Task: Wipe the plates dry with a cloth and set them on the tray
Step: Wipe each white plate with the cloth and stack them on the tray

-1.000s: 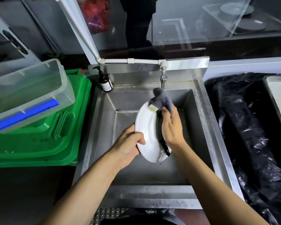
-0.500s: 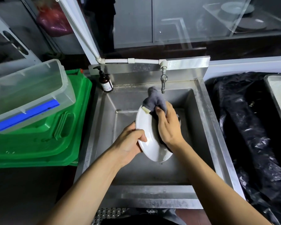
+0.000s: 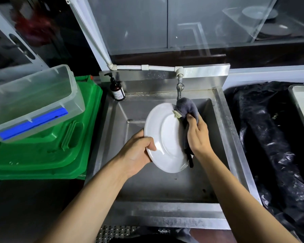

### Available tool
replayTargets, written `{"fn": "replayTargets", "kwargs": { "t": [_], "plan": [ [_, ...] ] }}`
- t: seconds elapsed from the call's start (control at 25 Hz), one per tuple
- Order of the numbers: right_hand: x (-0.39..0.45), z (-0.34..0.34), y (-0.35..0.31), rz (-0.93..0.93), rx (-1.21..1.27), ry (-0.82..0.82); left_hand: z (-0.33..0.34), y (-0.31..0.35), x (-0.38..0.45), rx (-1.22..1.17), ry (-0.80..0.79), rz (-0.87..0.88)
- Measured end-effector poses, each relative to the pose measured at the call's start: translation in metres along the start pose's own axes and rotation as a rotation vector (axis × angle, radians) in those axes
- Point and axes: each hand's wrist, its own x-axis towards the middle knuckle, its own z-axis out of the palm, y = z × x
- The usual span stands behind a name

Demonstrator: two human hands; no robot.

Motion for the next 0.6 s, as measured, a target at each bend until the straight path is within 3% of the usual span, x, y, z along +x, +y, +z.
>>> {"fn": "replayTargets", "kwargs": {
  "t": [0.24, 0.44, 0.6],
  "plan": [
    [-0.020, 0.024, -0.025, -0.398, -0.057, -0.198, 0.006, 0.008, 0.008, 0.021, 0.025, 0.031],
    [-0.051, 0.028, -0.012, -0.294, 0.050, -0.348, 0.001, 0.005, 0.012, -0.082, 0.111, 0.068],
    [-0.081, 0.031, 0.006, -0.418, 0.045, -0.336, -0.009, 0.012, 0.018, -0.225, 0.223, 0.072]
  ]
}}
